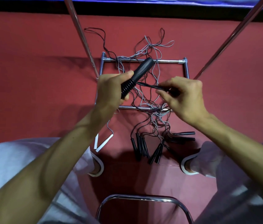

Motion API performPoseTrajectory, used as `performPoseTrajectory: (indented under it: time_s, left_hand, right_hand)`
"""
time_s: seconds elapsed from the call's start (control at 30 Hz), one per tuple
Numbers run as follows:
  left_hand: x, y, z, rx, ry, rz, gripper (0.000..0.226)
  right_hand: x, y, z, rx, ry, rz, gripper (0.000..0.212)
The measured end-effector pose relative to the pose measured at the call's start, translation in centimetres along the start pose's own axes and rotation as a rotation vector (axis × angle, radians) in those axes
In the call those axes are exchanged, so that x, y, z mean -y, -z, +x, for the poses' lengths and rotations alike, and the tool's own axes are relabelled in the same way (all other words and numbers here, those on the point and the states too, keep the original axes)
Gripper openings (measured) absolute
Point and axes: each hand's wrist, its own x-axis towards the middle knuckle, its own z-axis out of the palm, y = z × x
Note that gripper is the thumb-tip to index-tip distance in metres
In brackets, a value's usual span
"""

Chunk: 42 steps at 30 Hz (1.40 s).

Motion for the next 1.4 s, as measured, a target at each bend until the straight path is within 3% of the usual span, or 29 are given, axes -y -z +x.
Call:
performPoseTrajectory:
  time_s: [0.07, 0.1, 0.2, 0.27, 0.4, 0.53, 0.57, 0.63, 0.73, 0.83, 0.93, 1.03, 1.1, 1.17, 1.2, 1.27, 1.4]
  left_hand:
    - [-0.4, 0.3, 0.0, 0.014, 0.103, -0.045, 0.031]
    - [-0.5, 0.3, 0.1, 0.024, 0.144, -0.058, 0.031]
    - [-0.8, 0.5, 0.3, 0.038, 0.179, -0.067, 0.033]
    - [-1.1, 0.6, 0.2, 0.042, 0.176, -0.079, 0.030]
    - [-1.2, 0.8, 0.4, 0.033, 0.108, -0.049, 0.031]
    - [-0.5, 0.8, 0.7, -0.027, 0.091, 0.027, 0.039]
    - [-0.4, 0.8, 0.8, -0.030, 0.108, 0.025, 0.039]
    - [-0.4, 0.8, 0.9, -0.026, 0.126, 0.019, 0.040]
    - [-0.3, 0.8, 0.9, -0.022, 0.124, 0.036, 0.040]
    - [-0.2, 0.8, 1.0, -0.004, 0.125, 0.045, 0.040]
    - [-0.1, 0.7, 1.0, 0.032, 0.092, 0.034, 0.040]
    - [-0.1, 0.5, 1.0, 0.051, 0.038, 0.042, 0.038]
    - [0.0, 0.3, 1.1, 0.047, 0.010, 0.079, 0.038]
    - [0.2, 0.1, 1.2, 0.045, -0.003, 0.114, 0.038]
    - [0.2, 0.1, 1.2, 0.053, 0.010, 0.112, 0.037]
    - [0.2, 0.1, 1.3, 0.080, 0.079, 0.066, 0.037]
    - [0.2, 0.3, 1.4, 0.110, 0.134, 0.036, 0.033]
  right_hand:
    - [0.1, 0.1, 0.1, 0.045, -0.038, 0.062, 0.009]
    - [0.4, 0.2, 0.4, 0.114, -0.170, 0.206, 0.010]
    - [1.4, 1.1, 1.8, 0.427, -0.850, 0.952, 0.019]
    - [1.4, 1.8, 2.3, 0.582, -1.066, 1.196, 0.025]
    - [1.0, 1.8, 2.5, 0.717, -0.980, 1.131, 0.025]
    - [1.1, 1.0, 2.3, 0.591, -0.804, 0.822, 0.011]
    - [1.2, 1.0, 2.3, 0.541, -0.736, 0.747, 0.002]
    - [1.3, 1.2, 2.1, 0.461, -0.529, 0.538, 0.017]
    - [1.6, 1.6, 1.4, 0.374, -0.157, 0.178, 0.013]
    - [1.0, 1.8, 1.2, 0.270, 0.022, -0.112, 0.014]
    - [0.4, 1.8, 1.2, 0.214, -0.080, -0.091, 0.016]
    - [0.5, 1.6, 2.1, 0.223, -0.546, 0.449, 0.013]
    - [0.4, 2.3, 2.8, 0.364, -0.944, 0.800, 0.018]
    - [0.5, 3.1, 3.3, 0.501, -1.213, 1.078, 0.020]
    - [0.6, 3.2, 3.3, 0.531, -1.244, 1.122, 0.023]
    - [0.8, 3.0, 3.1, 0.513, -1.127, 0.980, 0.034]
    - [1.6, 2.8, 2.5, 0.377, -0.564, 0.612, 0.014]
